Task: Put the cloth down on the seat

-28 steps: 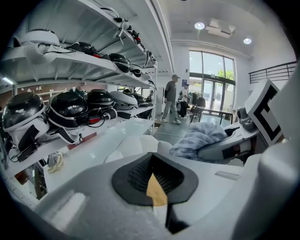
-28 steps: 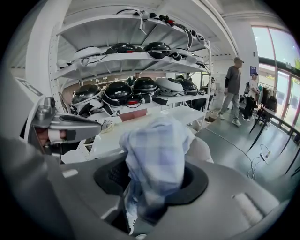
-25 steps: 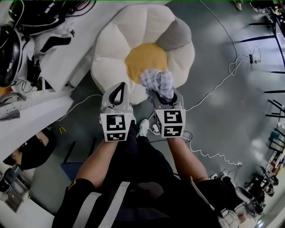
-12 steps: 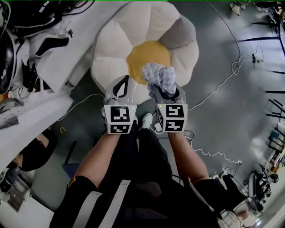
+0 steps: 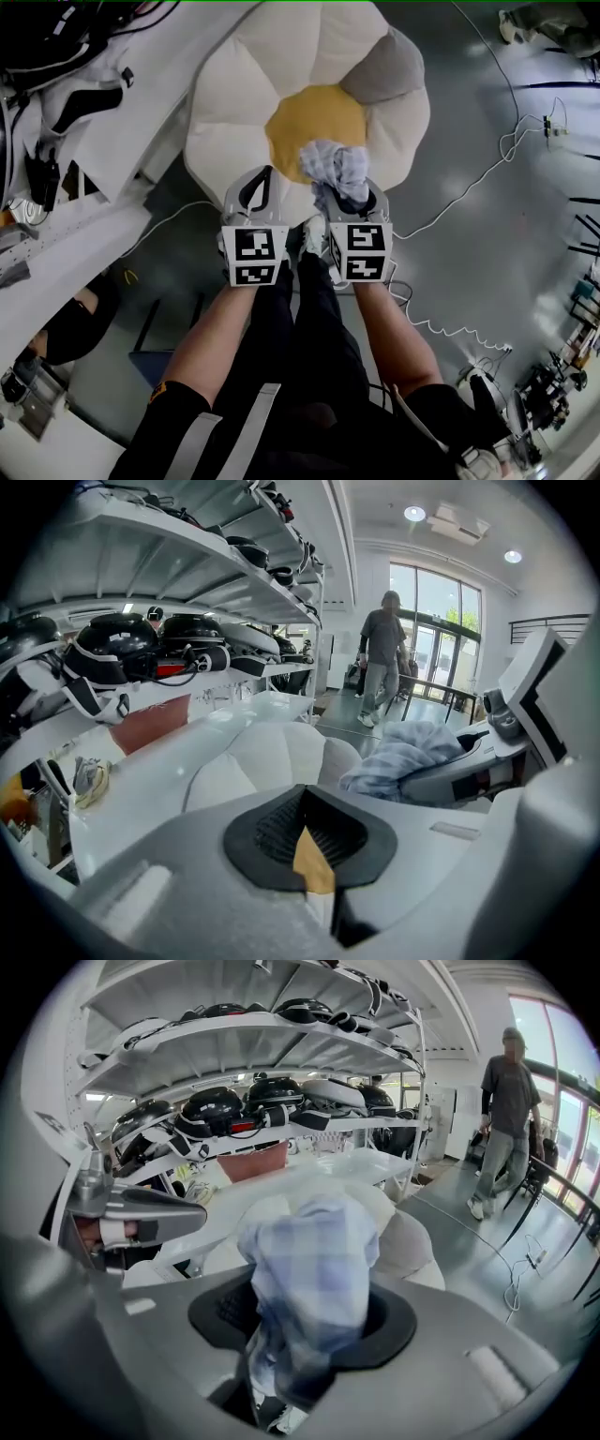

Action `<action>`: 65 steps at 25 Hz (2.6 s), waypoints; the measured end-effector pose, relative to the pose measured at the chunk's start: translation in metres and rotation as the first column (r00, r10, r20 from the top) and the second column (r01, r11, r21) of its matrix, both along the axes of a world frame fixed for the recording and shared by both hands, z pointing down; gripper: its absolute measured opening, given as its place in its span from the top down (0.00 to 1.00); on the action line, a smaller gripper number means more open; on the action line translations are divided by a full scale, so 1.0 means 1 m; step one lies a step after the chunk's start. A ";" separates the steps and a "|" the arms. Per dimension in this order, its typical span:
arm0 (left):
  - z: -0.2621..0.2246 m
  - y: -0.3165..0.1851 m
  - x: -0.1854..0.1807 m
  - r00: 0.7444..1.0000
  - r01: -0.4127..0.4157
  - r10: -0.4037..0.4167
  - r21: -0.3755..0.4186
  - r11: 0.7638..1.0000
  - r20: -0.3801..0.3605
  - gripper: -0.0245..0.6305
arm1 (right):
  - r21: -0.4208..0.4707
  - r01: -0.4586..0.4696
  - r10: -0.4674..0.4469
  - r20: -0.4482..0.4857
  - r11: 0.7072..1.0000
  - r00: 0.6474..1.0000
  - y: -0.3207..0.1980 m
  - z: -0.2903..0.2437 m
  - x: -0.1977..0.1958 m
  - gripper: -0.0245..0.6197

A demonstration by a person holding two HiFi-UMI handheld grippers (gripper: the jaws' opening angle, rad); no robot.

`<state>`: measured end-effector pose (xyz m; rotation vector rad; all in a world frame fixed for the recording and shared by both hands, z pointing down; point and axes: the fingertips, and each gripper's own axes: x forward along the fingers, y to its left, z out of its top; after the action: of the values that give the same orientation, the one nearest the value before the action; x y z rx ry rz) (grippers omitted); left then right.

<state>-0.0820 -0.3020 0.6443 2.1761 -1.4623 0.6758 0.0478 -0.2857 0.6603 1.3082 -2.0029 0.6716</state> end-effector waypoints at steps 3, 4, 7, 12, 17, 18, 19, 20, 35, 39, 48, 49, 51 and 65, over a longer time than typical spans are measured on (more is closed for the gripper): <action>0.017 -0.007 0.003 1.000 0.013 -0.013 -0.010 1.000 0.002 0.96 | -0.020 0.012 -0.013 -0.006 1.000 1.000 -0.007 0.019 0.006 0.64; 0.023 -0.009 0.005 1.000 0.017 -0.017 -0.014 1.000 0.002 0.96 | -0.020 0.011 -0.011 -0.001 1.000 1.000 -0.010 0.025 0.007 0.64; 0.042 -0.016 0.006 1.000 0.025 -0.025 -0.025 0.999 0.009 0.96 | -0.024 0.005 -0.005 0.012 1.000 1.000 -0.020 0.043 0.011 0.64; 0.079 -0.028 0.007 0.999 0.026 -0.025 -0.043 0.999 0.022 0.96 | -0.048 0.013 -0.013 0.012 0.999 1.000 -0.034 0.080 0.013 0.64; 0.110 -0.039 0.005 0.999 0.031 -0.028 -0.059 0.998 0.042 0.96 | -0.073 0.031 -0.031 0.004 0.997 1.000 -0.048 0.112 0.015 0.64; 0.114 -0.040 0.005 0.999 0.036 -0.034 -0.063 0.997 0.041 0.96 | -0.076 0.035 -0.035 0.002 0.997 0.999 -0.050 0.117 0.016 0.64; 0.118 -0.042 0.005 0.998 0.041 -0.038 -0.066 0.997 0.041 0.96 | -0.078 0.038 -0.038 0.001 0.996 0.999 -0.052 0.122 0.017 0.63; 0.122 -0.043 0.005 0.998 0.043 -0.041 -0.069 0.997 0.041 0.96 | -0.080 0.043 -0.043 0.000 0.996 0.999 -0.054 0.127 0.017 0.63; 0.199 -0.070 0.002 0.997 0.063 -0.060 -0.061 0.996 0.050 0.96 | -0.082 0.072 -0.073 -0.009 0.994 0.997 -0.084 0.219 0.011 0.62; 0.223 -0.073 0.005 0.997 0.067 -0.064 -0.060 0.996 0.047 0.96 | -0.084 0.085 -0.086 -0.008 0.993 0.996 -0.090 0.245 0.009 0.61; 0.271 -0.081 0.002 0.996 0.075 -0.073 -0.055 0.996 0.049 0.96 | -0.092 0.102 -0.103 -0.012 0.991 0.995 -0.098 0.299 -0.002 0.55; 0.276 -0.083 0.002 0.996 0.074 -0.071 -0.055 0.996 0.051 0.96 | -0.089 0.099 -0.100 -0.012 0.991 0.995 -0.101 0.302 -0.002 0.55; 0.283 -0.084 0.002 0.996 0.072 -0.068 -0.061 0.996 0.057 0.96 | -0.084 0.095 -0.096 -0.015 0.992 0.995 -0.106 0.308 -0.002 0.54; 0.203 -0.081 0.007 0.996 0.062 -0.057 -0.075 0.995 0.067 0.96 | -0.122 0.102 -0.098 0.038 0.987 0.994 -0.117 0.243 -0.007 0.41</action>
<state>-0.0755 -0.3829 0.8474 2.0625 -1.5020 0.7753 0.0408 -0.4024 0.9031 1.1238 -2.0036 0.7604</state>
